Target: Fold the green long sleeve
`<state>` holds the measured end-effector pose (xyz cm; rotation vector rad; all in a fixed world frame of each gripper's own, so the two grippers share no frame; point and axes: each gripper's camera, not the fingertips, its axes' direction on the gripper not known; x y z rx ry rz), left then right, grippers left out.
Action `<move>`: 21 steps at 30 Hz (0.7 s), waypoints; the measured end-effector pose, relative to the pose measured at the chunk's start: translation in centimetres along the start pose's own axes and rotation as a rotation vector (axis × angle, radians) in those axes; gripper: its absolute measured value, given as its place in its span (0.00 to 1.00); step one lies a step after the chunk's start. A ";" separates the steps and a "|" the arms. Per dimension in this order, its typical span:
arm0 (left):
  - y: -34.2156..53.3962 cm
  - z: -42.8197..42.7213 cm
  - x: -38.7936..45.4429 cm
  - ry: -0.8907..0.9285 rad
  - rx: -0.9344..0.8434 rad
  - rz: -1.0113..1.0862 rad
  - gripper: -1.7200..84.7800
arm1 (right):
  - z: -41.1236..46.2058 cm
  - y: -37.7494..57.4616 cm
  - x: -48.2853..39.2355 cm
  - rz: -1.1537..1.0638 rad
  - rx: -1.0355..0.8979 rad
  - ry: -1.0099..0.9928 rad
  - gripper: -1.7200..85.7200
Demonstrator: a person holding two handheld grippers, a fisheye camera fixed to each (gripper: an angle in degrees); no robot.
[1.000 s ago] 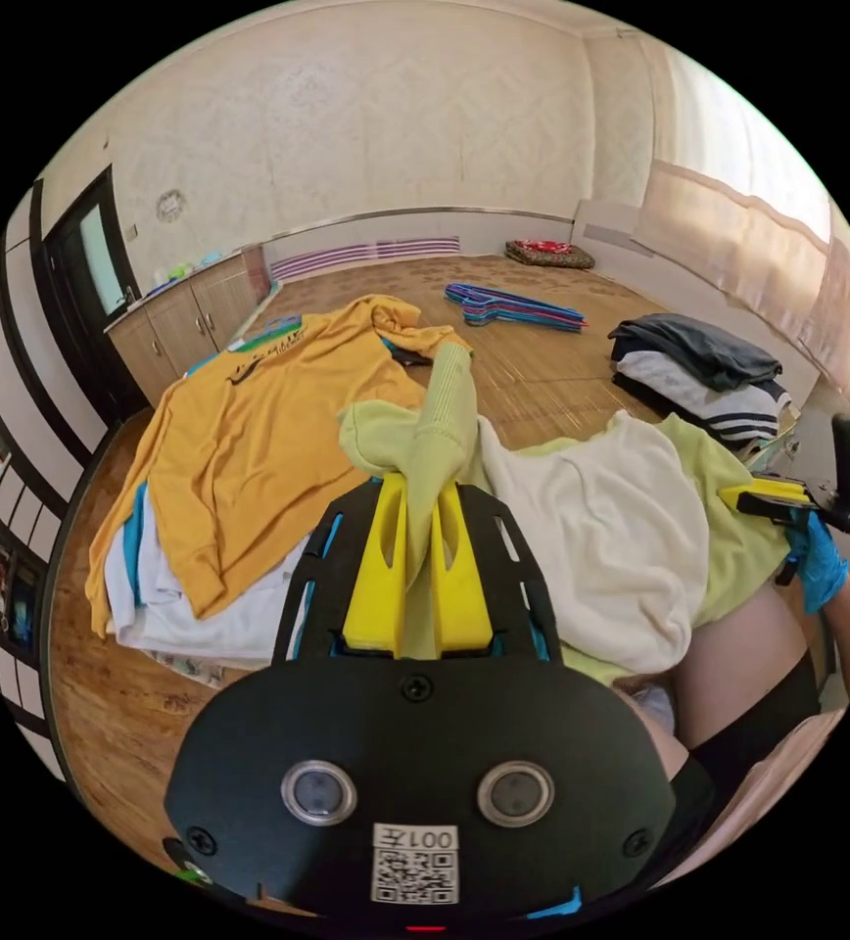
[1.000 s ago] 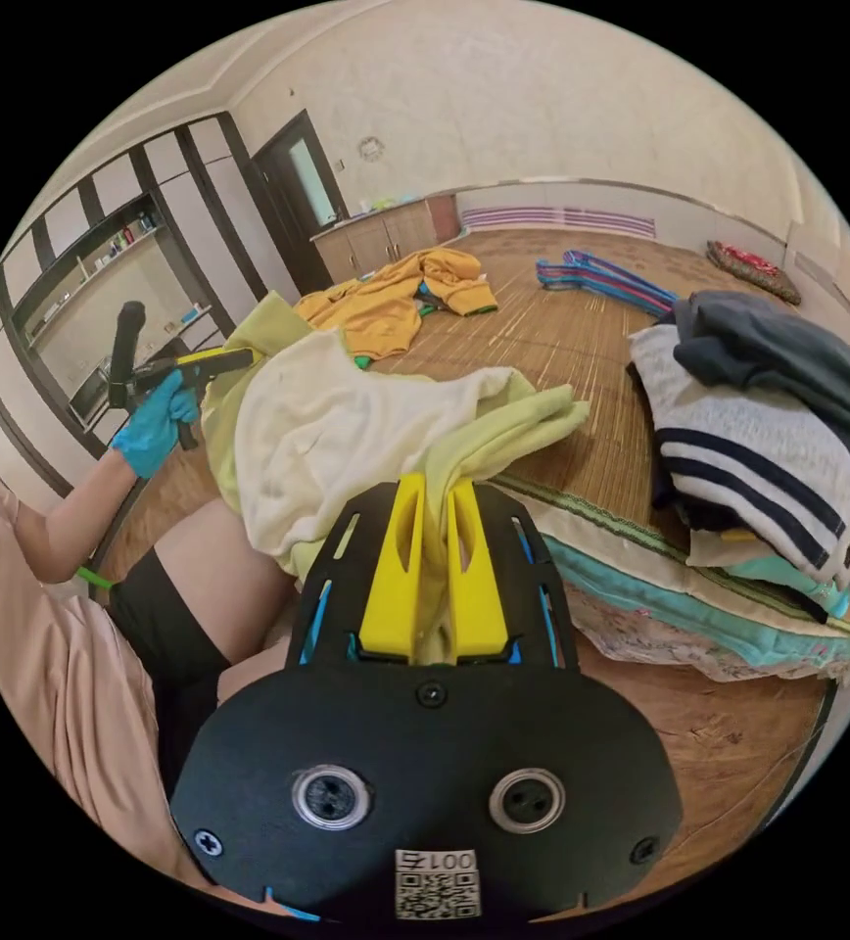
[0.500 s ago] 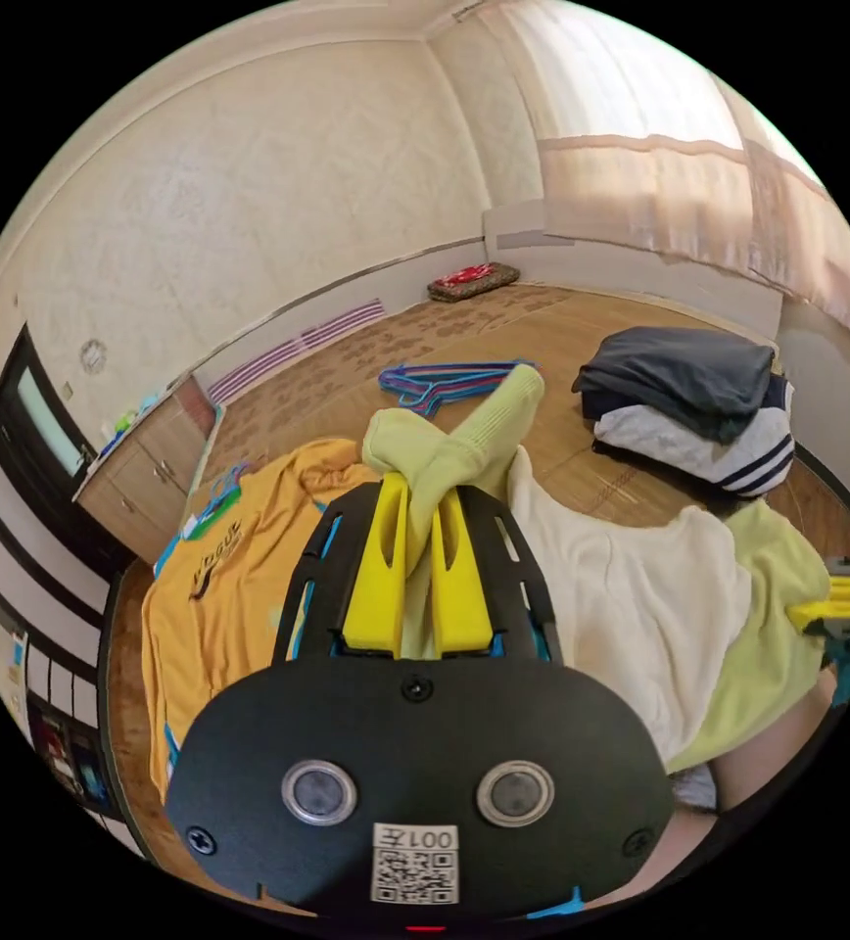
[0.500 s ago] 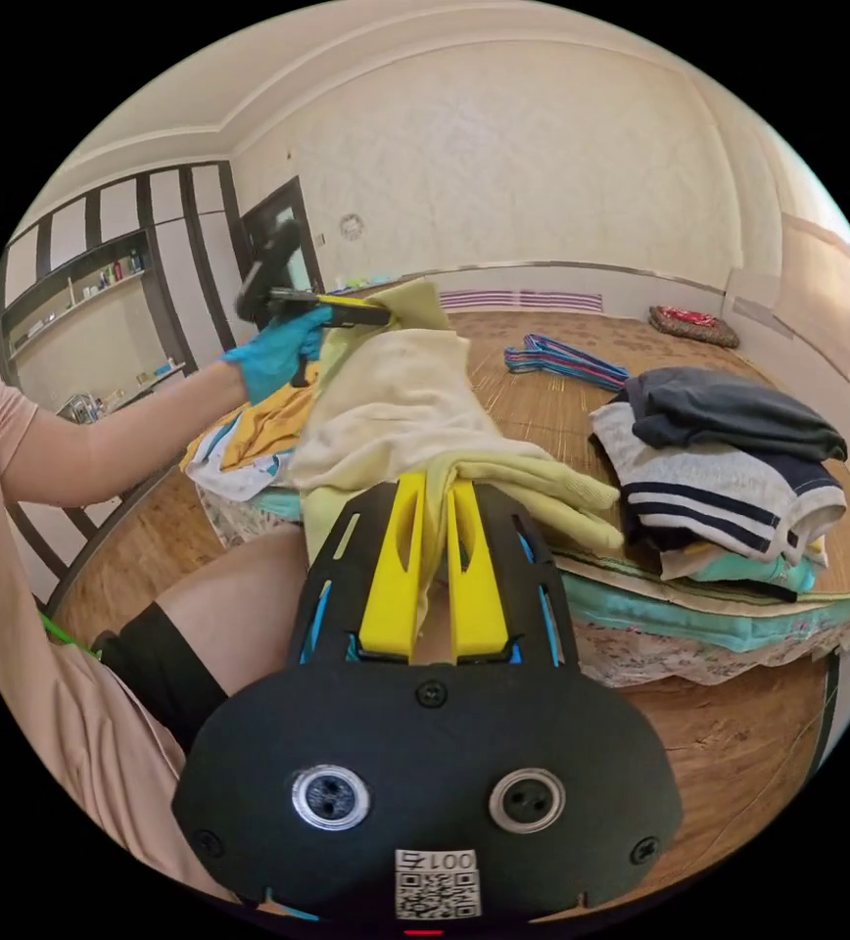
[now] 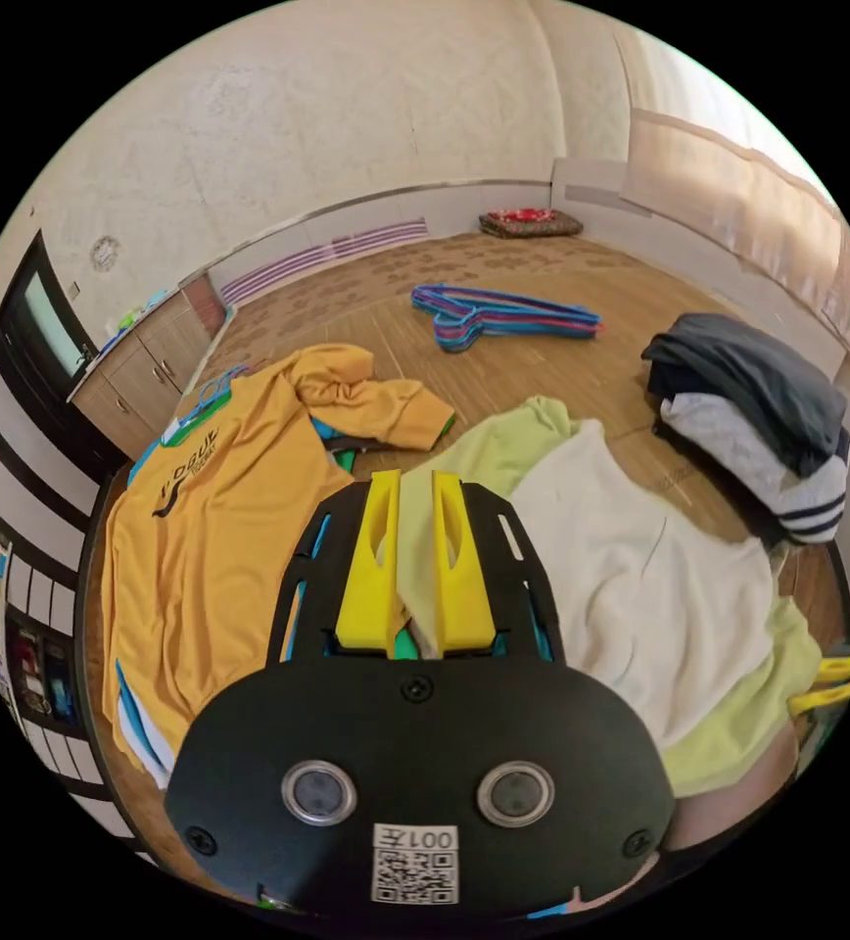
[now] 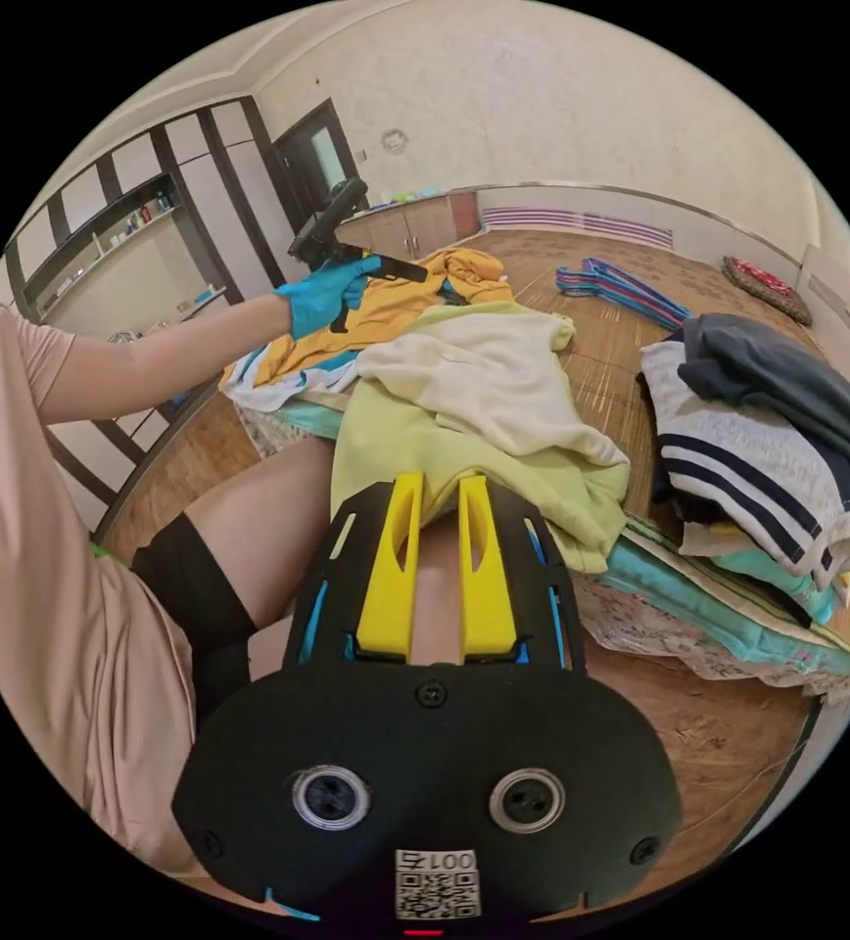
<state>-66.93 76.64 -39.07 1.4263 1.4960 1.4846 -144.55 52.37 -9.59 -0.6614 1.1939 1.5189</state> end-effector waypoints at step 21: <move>16.2 -6.3 5.2 0.293 -0.094 0.122 0.06 | 5.1 0.9 -0.4 -0.301 -0.203 0.442 0.25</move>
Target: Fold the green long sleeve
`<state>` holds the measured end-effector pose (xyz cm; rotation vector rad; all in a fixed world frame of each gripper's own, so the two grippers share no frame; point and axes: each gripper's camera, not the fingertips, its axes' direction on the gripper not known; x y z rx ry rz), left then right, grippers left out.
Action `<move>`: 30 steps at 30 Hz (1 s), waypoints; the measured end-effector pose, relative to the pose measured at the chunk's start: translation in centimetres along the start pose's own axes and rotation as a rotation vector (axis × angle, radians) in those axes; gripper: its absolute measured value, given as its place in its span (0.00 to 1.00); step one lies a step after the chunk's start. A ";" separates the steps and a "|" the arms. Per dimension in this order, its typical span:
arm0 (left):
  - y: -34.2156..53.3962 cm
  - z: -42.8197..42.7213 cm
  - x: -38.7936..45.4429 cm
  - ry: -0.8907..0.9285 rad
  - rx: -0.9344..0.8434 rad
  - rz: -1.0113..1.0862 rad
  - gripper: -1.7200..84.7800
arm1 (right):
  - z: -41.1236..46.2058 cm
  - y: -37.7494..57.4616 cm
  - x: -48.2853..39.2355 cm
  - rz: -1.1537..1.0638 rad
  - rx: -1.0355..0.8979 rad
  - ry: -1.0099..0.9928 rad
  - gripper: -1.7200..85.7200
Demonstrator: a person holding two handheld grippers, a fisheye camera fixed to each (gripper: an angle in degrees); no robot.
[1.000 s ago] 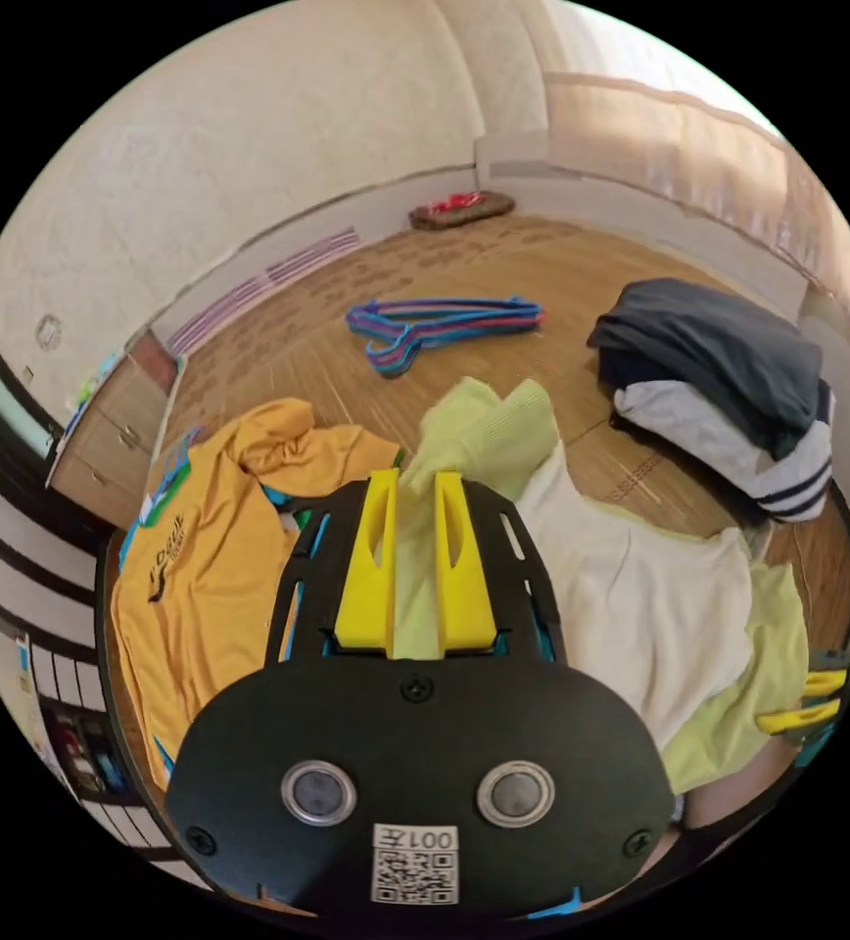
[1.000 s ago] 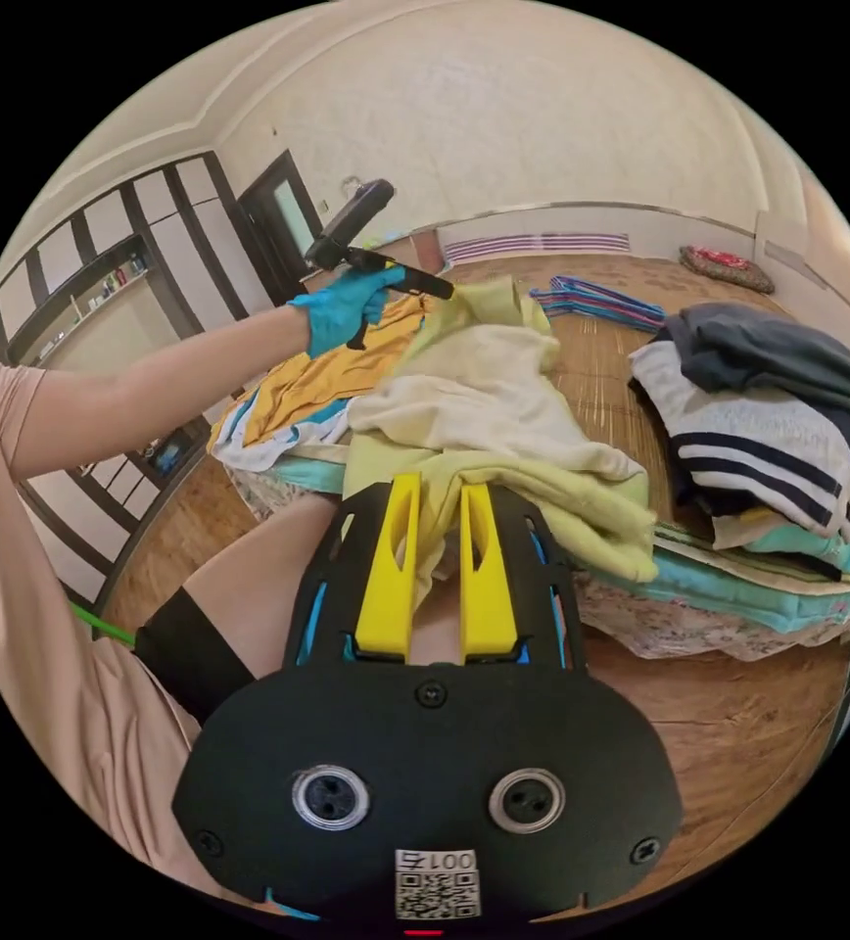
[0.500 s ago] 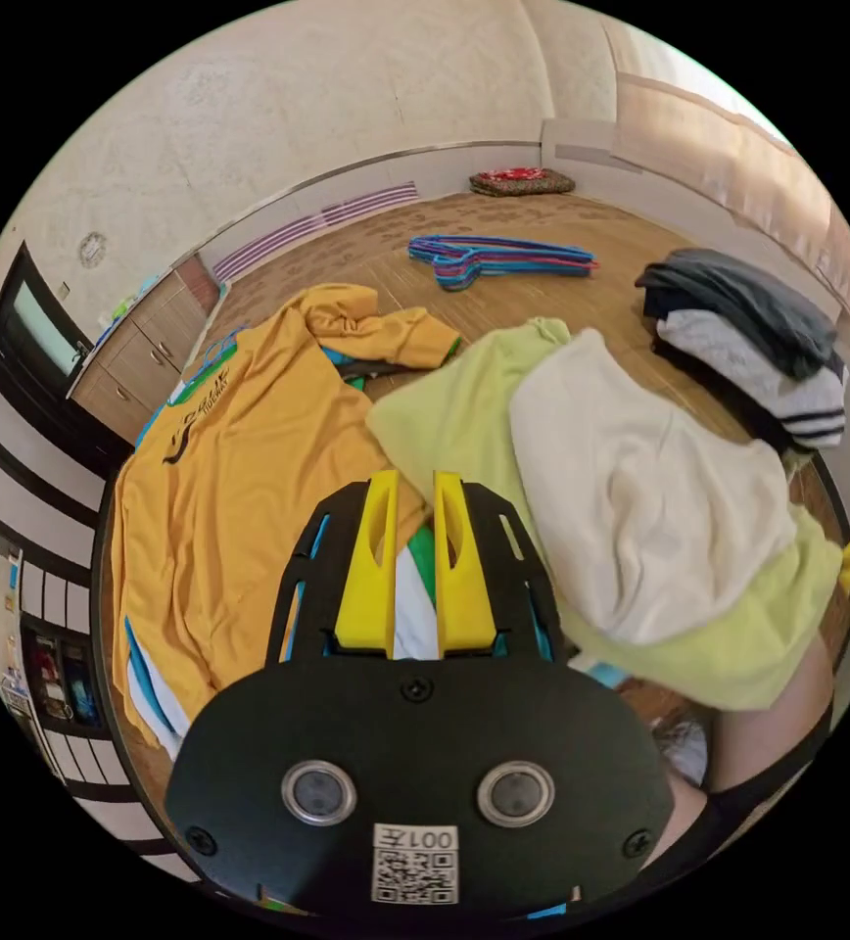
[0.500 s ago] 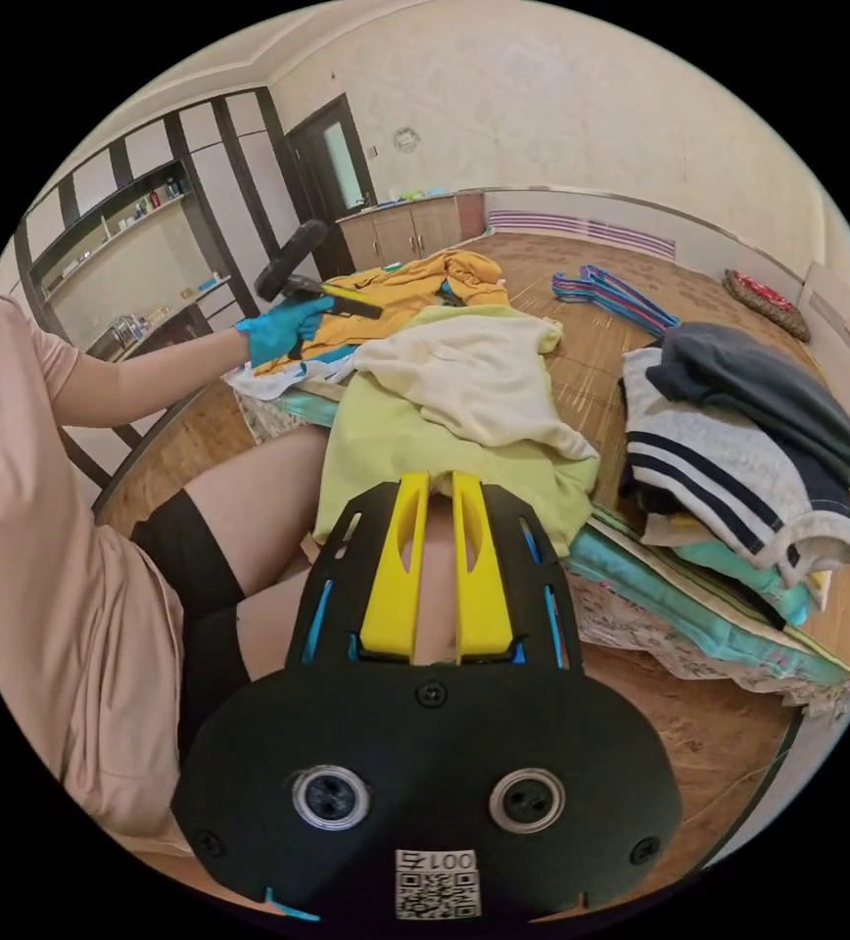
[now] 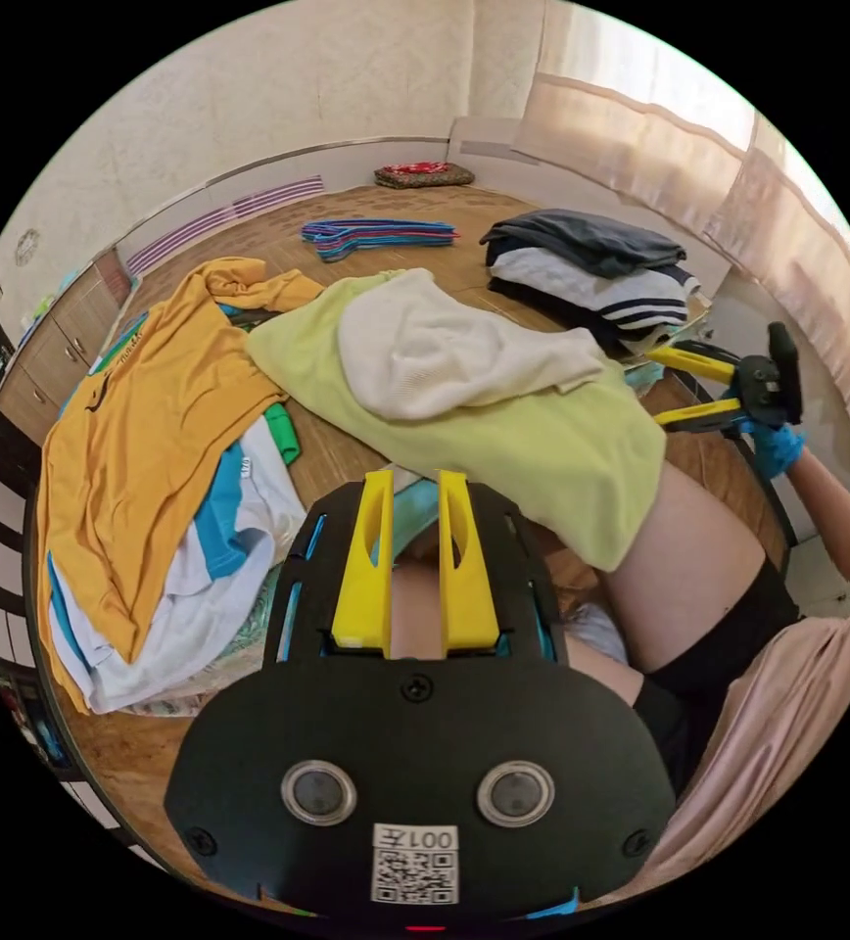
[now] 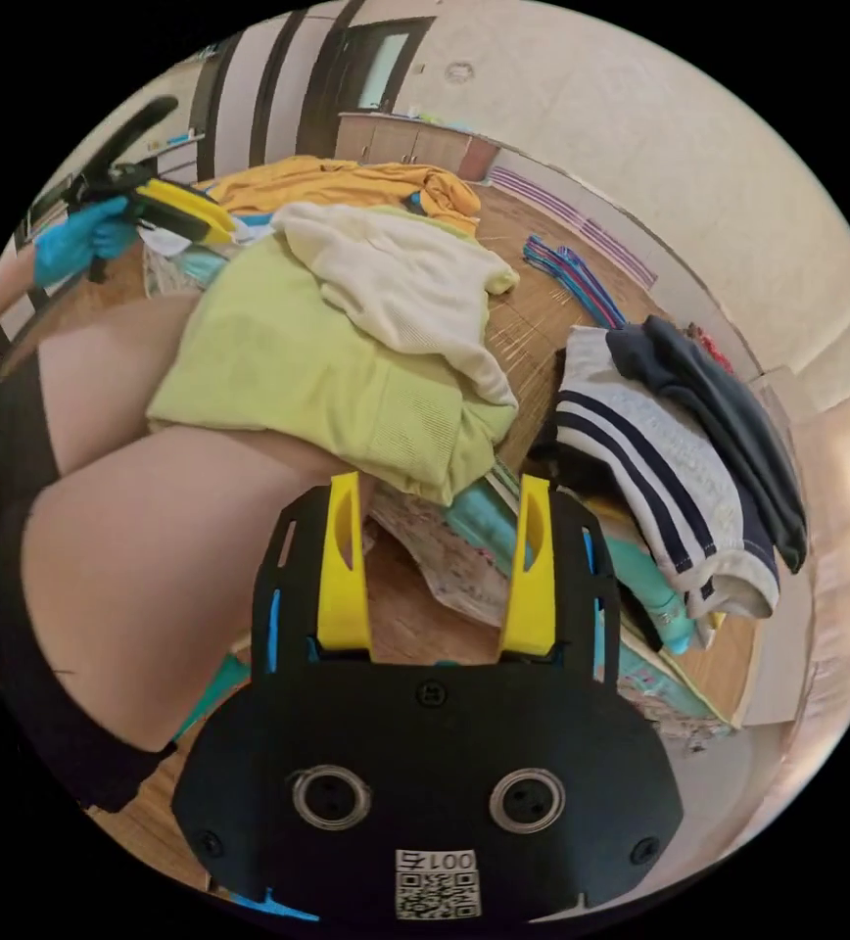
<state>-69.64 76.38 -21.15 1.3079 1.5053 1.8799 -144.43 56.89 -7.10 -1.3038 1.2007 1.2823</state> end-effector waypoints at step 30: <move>-2.2 4.6 17.0 0.026 0.007 0.329 0.15 | -2.6 -8.5 6.2 0.029 -0.005 -0.127 0.06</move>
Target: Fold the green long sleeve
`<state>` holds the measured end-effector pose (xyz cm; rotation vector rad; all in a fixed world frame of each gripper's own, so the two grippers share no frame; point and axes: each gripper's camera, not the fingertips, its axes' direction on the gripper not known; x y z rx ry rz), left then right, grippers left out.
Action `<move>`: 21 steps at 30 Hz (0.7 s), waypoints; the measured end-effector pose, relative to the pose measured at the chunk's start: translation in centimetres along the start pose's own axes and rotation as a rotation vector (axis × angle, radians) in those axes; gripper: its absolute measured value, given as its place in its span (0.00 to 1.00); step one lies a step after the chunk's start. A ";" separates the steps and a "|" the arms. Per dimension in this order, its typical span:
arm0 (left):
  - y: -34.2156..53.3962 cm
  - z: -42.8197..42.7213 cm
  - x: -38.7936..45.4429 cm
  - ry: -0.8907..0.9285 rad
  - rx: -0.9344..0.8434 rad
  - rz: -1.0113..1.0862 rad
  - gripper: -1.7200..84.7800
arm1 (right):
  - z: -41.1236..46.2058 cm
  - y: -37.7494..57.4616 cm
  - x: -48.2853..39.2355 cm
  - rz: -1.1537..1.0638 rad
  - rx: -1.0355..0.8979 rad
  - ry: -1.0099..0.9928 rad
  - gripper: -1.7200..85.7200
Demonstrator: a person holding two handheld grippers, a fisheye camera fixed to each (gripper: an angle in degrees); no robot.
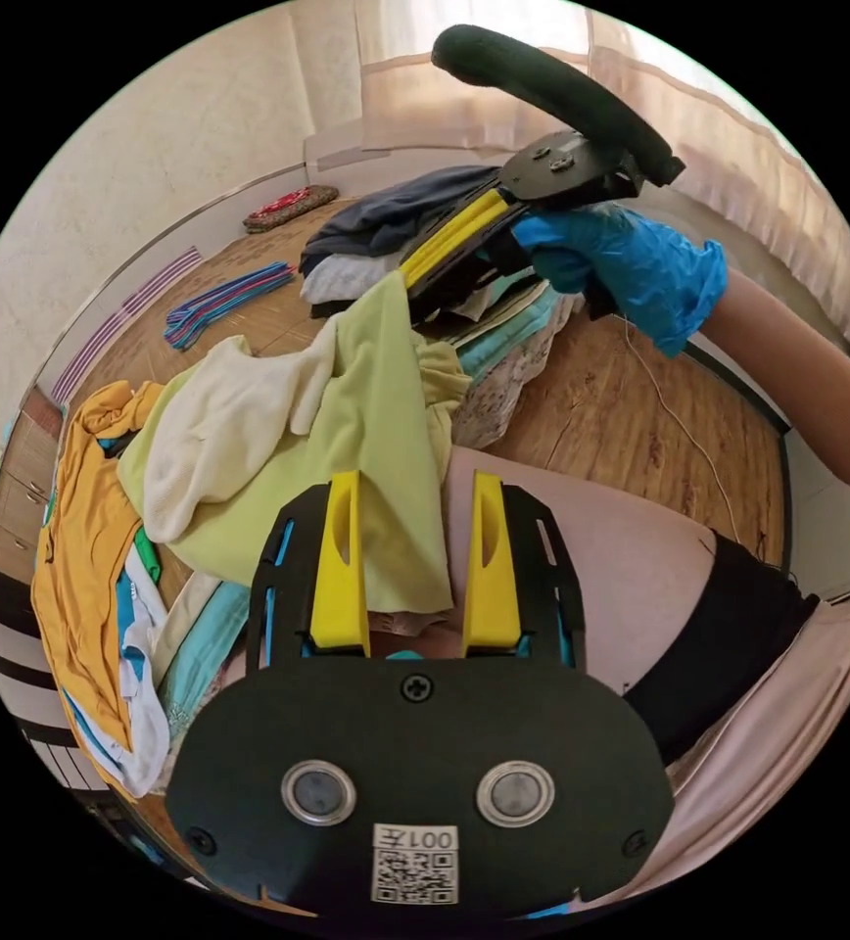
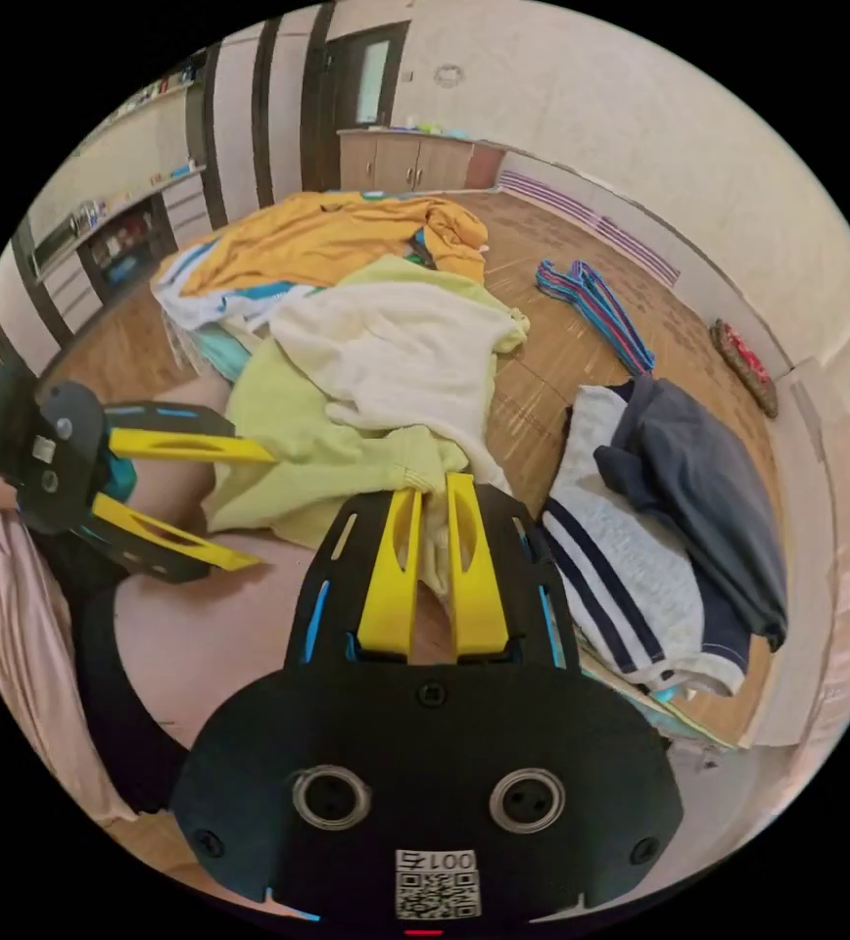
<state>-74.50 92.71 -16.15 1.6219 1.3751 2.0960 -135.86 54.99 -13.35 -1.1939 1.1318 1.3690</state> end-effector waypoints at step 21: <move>1.9 -1.5 -5.2 0.014 -0.161 0.000 0.17 | 3.5 10.6 4.7 0.240 -0.044 -0.175 0.08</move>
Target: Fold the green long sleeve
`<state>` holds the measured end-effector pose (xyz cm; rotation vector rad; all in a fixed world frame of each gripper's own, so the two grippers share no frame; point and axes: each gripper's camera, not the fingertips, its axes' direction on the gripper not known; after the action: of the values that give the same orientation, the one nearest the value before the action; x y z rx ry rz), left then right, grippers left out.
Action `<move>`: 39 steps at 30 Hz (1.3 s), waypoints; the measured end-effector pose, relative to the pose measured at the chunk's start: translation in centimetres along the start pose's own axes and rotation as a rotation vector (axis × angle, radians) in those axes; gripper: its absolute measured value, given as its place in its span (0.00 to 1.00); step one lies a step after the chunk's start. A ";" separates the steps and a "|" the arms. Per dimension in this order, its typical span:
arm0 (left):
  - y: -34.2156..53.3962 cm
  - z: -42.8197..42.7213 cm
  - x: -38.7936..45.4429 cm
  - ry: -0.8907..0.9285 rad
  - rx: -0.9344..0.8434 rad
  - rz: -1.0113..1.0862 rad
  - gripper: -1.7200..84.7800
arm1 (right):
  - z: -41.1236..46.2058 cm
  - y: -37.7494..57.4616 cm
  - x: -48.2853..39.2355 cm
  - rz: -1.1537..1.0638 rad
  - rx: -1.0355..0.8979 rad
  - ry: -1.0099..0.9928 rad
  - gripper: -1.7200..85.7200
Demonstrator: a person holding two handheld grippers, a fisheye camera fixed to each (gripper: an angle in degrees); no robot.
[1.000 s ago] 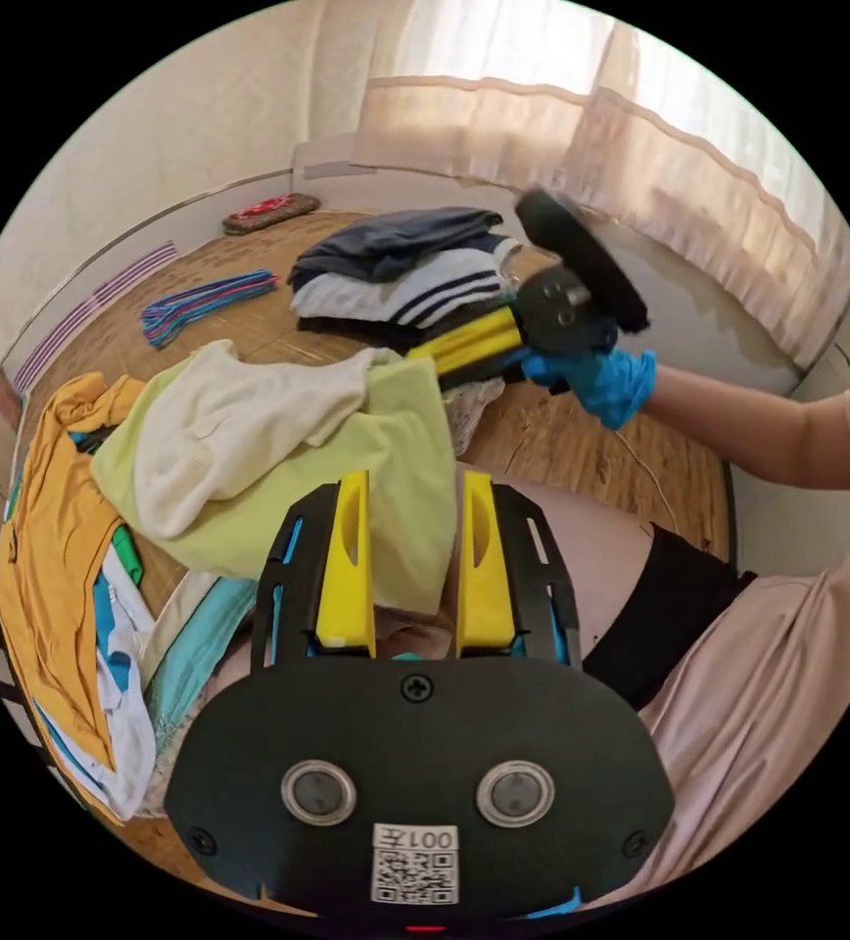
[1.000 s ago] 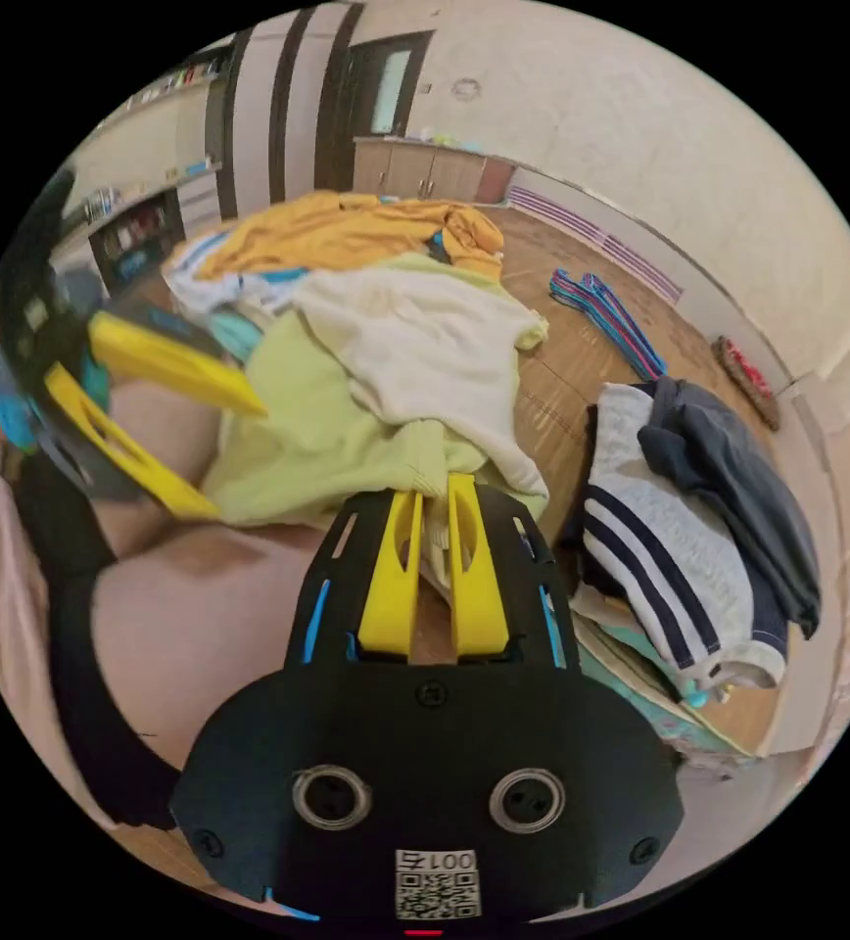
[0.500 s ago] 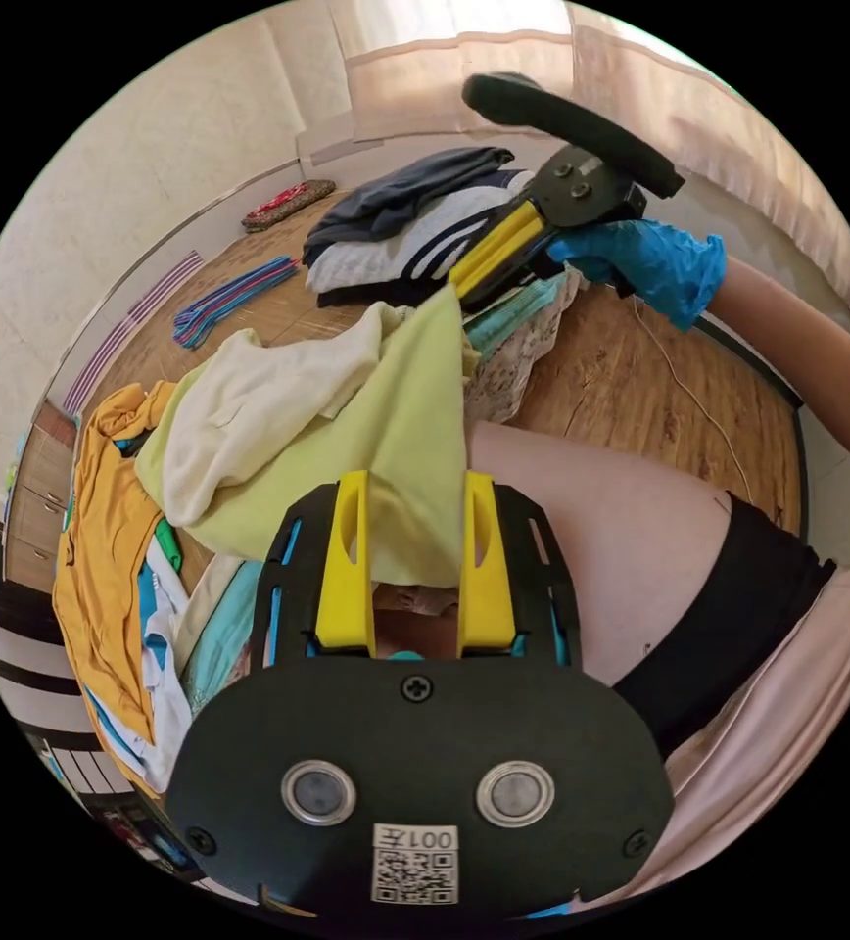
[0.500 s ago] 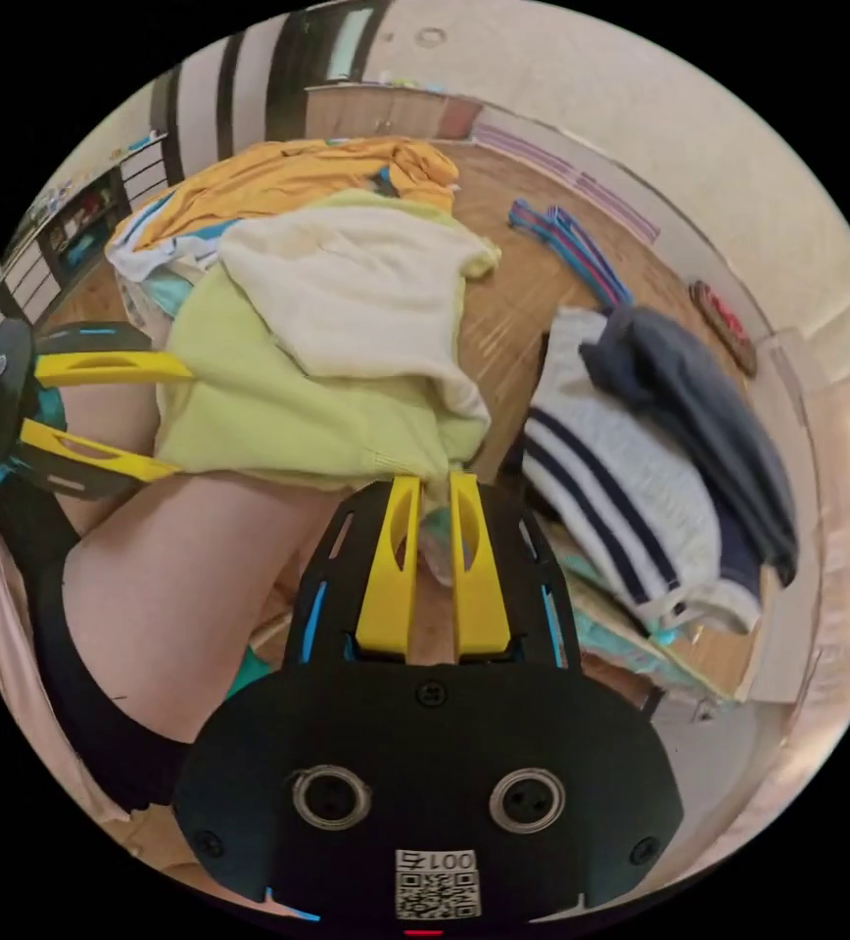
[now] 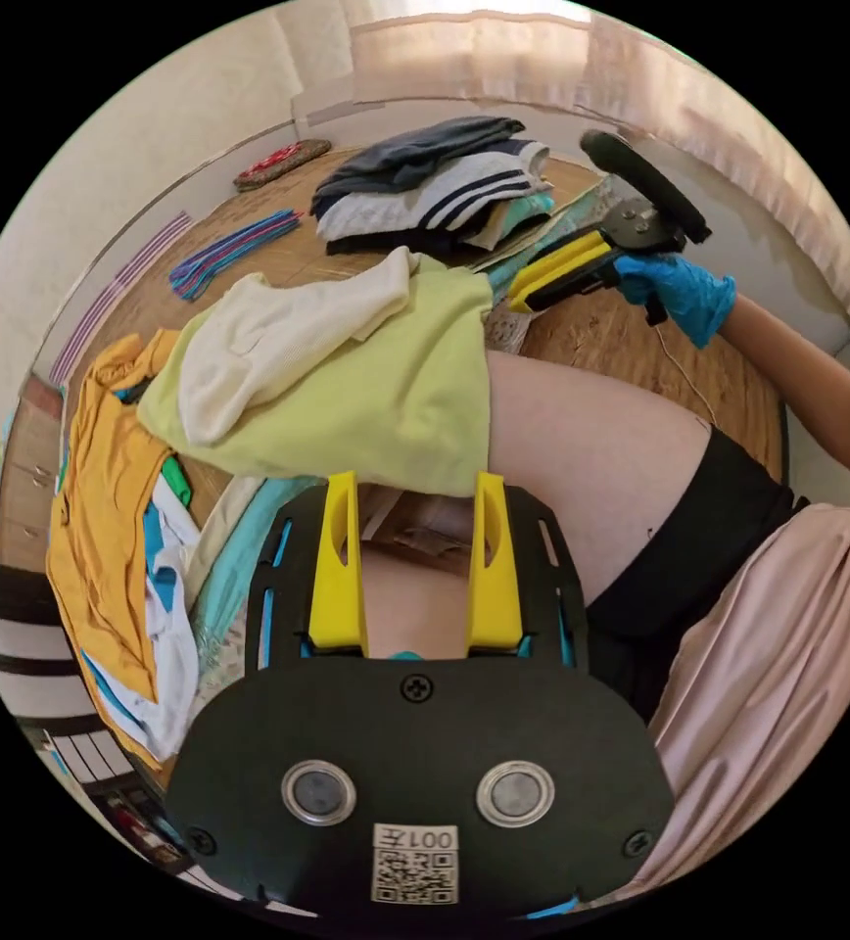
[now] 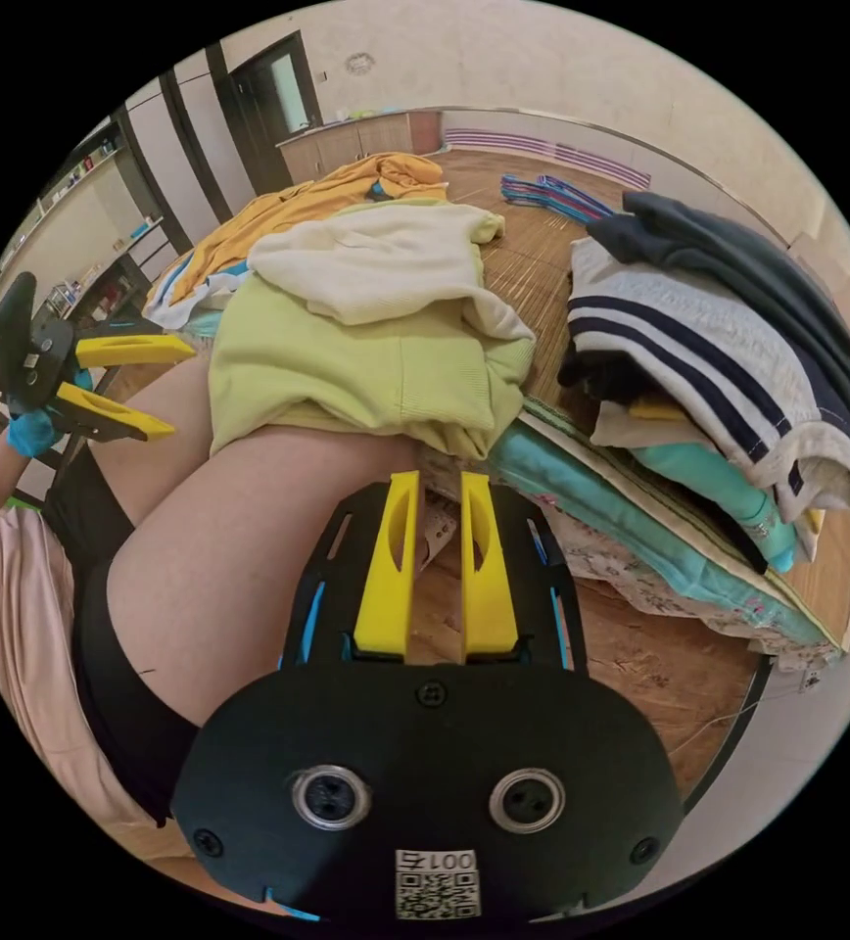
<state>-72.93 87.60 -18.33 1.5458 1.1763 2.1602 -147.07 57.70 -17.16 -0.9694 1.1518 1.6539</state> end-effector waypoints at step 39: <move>3.5 -1.7 -19.2 0.822 0.227 -0.199 0.00 | -7.8 3.2 -12.8 -0.439 0.334 -0.052 0.25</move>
<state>-65.59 73.04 -29.12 0.5124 1.7509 2.6550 -145.17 46.83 -6.51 -0.8803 1.0476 1.0909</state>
